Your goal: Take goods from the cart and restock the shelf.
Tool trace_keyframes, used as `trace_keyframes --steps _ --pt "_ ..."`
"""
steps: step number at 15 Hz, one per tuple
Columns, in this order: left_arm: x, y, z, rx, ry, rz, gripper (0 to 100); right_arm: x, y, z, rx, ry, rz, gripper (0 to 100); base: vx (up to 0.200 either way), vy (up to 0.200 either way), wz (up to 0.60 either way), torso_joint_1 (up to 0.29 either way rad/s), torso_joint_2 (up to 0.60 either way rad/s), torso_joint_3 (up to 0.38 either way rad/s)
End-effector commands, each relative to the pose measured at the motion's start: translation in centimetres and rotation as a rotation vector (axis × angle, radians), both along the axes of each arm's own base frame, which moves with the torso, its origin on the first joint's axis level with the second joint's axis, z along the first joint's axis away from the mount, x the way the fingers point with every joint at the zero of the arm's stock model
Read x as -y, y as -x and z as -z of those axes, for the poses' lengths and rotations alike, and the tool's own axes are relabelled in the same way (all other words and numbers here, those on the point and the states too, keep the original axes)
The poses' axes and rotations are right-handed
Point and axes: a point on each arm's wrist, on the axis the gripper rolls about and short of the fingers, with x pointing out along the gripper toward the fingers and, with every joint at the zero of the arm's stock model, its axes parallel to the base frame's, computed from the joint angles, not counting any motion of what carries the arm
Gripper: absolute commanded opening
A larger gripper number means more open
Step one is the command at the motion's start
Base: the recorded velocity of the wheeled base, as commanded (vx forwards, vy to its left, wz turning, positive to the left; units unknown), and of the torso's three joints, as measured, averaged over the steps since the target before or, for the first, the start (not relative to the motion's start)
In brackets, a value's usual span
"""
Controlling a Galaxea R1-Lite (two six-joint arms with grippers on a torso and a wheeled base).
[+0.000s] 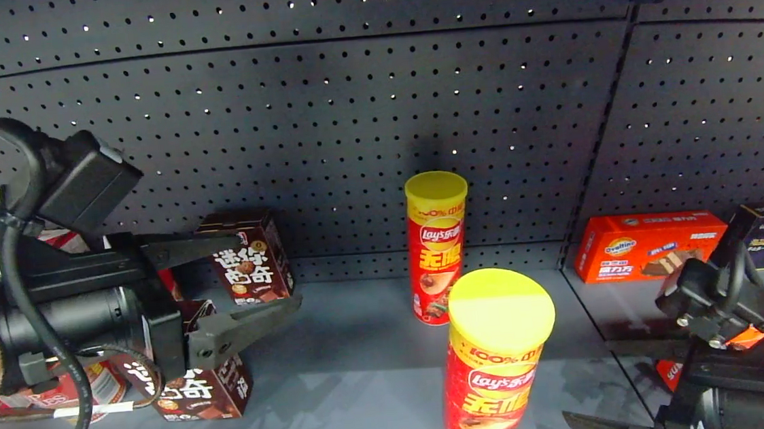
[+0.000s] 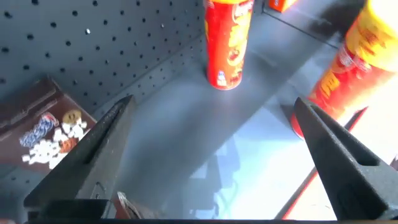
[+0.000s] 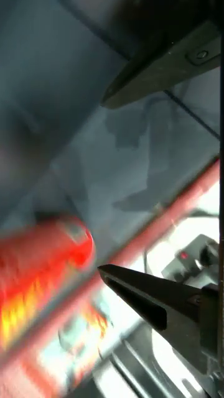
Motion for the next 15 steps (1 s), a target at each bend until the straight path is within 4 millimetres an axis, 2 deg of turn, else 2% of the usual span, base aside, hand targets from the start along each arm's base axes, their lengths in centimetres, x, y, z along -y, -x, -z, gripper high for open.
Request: trace_keyframes --steps 1,7,11,15 --pt "-0.3 0.9 0.3 0.004 0.002 0.002 100 -1.1 -1.0 1.5 -0.037 0.048 0.005 100 0.000 0.000 0.00 0.000 0.00 0.000" --pt "-0.5 0.9 0.9 -0.012 -0.004 -0.006 100 -2.0 -2.0 2.2 -0.057 0.071 0.008 100 0.000 0.000 0.00 0.000 0.00 0.000" --pt "-0.6 1.0 1.3 -0.025 -0.009 -0.009 100 -1.5 -1.4 1.8 -0.038 0.049 0.001 100 0.000 0.000 0.00 0.000 0.00 0.000" --pt "-0.6 1.0 1.3 -0.026 -0.010 -0.009 100 -1.3 -1.3 2.3 -0.052 0.061 0.003 100 0.000 0.000 0.00 0.000 0.00 0.000"
